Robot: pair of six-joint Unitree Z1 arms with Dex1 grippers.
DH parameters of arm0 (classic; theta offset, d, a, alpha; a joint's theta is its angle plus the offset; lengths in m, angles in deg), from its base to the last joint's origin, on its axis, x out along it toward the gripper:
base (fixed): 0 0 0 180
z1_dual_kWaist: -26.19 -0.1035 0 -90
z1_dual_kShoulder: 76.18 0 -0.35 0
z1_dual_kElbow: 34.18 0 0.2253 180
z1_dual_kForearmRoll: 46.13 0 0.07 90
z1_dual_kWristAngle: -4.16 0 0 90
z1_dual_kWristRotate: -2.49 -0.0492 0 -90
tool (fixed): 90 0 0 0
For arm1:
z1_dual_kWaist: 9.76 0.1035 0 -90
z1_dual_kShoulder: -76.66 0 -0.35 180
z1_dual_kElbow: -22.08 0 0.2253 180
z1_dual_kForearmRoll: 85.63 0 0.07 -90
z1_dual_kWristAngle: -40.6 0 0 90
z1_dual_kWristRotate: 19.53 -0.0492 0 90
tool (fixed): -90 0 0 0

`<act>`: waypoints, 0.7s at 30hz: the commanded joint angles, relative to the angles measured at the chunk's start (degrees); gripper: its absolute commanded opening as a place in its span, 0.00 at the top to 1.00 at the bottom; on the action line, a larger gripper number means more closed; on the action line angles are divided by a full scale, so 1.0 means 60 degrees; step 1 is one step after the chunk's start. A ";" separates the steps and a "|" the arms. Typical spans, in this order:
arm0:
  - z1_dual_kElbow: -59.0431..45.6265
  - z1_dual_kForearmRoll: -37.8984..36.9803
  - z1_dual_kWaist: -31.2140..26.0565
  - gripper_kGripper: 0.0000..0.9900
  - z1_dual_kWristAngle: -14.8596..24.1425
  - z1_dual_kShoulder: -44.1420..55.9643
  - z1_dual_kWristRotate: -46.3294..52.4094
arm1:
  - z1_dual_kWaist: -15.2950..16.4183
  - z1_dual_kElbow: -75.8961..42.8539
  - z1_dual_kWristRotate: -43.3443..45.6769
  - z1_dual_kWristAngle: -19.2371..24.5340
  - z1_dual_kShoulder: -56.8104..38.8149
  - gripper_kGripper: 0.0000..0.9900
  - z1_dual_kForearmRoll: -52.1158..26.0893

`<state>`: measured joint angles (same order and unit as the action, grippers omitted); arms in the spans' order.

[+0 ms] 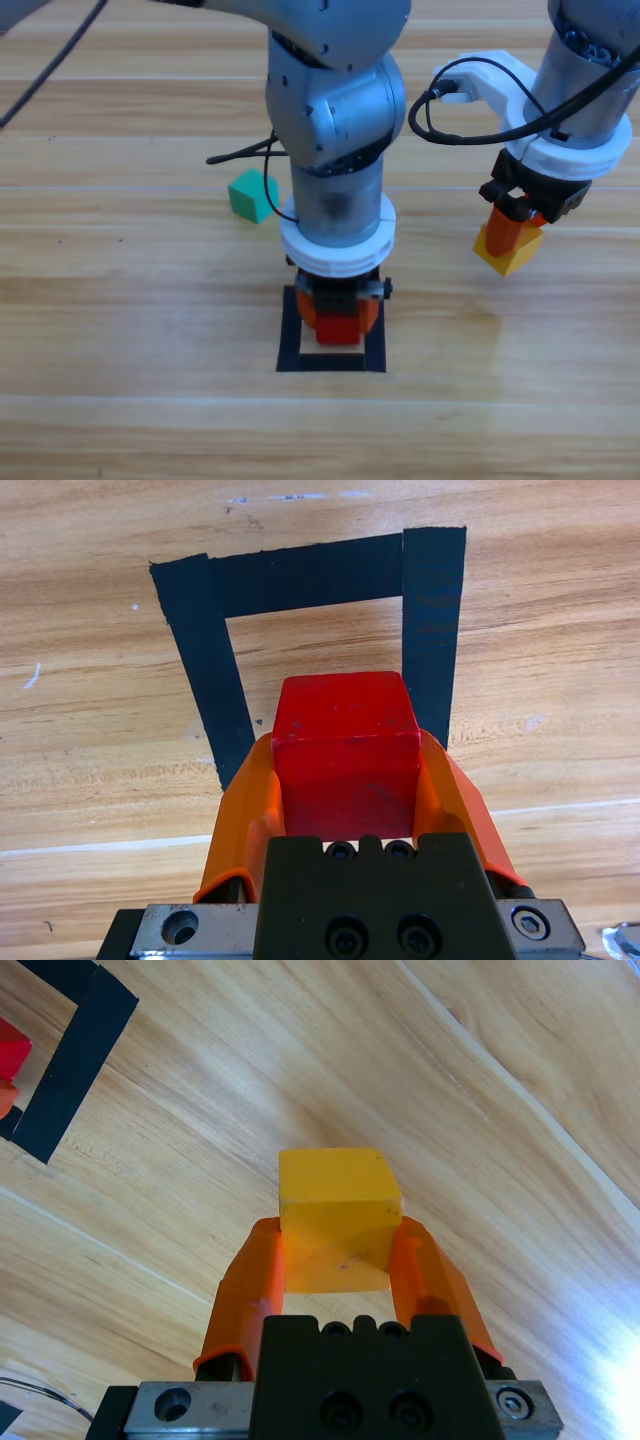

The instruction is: Stack the blocks in the rectangular block: red at the bottom, yellow in the middle, green on top

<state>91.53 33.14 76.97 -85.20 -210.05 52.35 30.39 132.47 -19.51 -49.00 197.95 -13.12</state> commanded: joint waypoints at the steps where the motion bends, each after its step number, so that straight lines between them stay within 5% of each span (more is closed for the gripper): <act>1: -0.0008 -0.0047 0.0296 1.00 -0.0094 -0.0539 0.0215 | -0.0216 -0.0283 0.0143 -0.0214 0.0029 1.00 -0.0166; 21: -0.0023 -0.0120 0.0326 1.00 -0.0035 -0.0598 0.0259 | -0.0216 -0.0297 0.0245 -0.0389 0.0044 1.00 -0.0151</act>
<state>91.53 33.07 77.79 -85.24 -210.30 53.53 30.39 132.47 -18.75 -50.83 197.95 -13.13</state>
